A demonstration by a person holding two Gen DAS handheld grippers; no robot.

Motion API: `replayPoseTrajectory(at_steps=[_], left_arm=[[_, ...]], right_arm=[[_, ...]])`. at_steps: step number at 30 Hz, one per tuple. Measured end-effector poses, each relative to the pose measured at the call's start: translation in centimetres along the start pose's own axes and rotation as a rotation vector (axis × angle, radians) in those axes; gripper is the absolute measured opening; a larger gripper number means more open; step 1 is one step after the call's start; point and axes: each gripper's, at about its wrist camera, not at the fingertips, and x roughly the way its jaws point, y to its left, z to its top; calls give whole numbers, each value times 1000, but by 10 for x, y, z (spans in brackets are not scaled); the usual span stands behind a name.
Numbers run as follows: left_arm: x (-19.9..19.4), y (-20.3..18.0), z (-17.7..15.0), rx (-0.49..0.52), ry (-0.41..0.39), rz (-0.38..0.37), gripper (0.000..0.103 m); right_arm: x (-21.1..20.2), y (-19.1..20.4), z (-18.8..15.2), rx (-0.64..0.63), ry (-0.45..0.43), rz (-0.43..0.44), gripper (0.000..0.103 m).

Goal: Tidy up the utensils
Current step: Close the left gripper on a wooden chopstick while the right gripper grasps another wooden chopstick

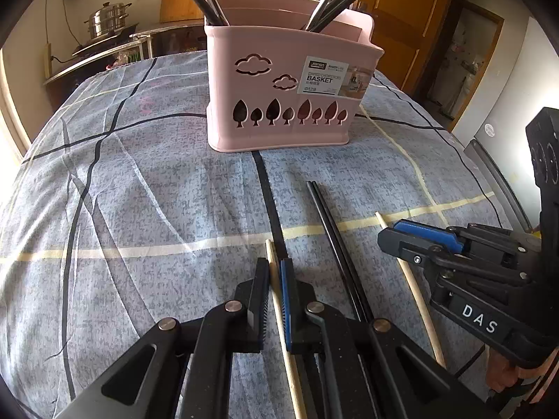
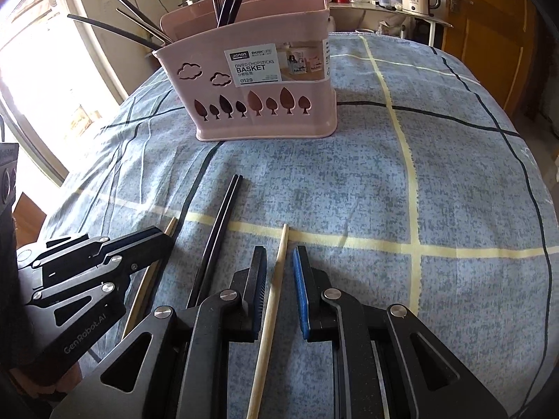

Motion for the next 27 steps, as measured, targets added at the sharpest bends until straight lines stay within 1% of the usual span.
replayPoseTrajectory(at_steps=[2, 3, 4, 7, 9, 16, 27], left_arm=[[1, -3, 1, 12, 2, 11, 6], [1, -4, 2, 17, 3, 16, 6], [2, -5, 3, 19, 5, 18, 6], [1, -6, 5, 7, 14, 5, 5], [-2, -5, 8, 7, 7, 1, 5], [-30, -6, 27, 15, -67, -19, 5], [-94, 0, 72, 28, -222, -41, 5]], right_arm=[[1, 2, 1, -2, 5, -16, 14], [1, 3, 2, -6, 5, -30, 9], [2, 3, 2, -10, 5, -38, 7], [1, 1, 3, 0, 12, -23, 6], [-2, -1, 5, 12, 8, -3, 6], [-26, -1, 18, 11, -57, 25, 6], [-87, 2, 54, 2, -228, 54, 5]])
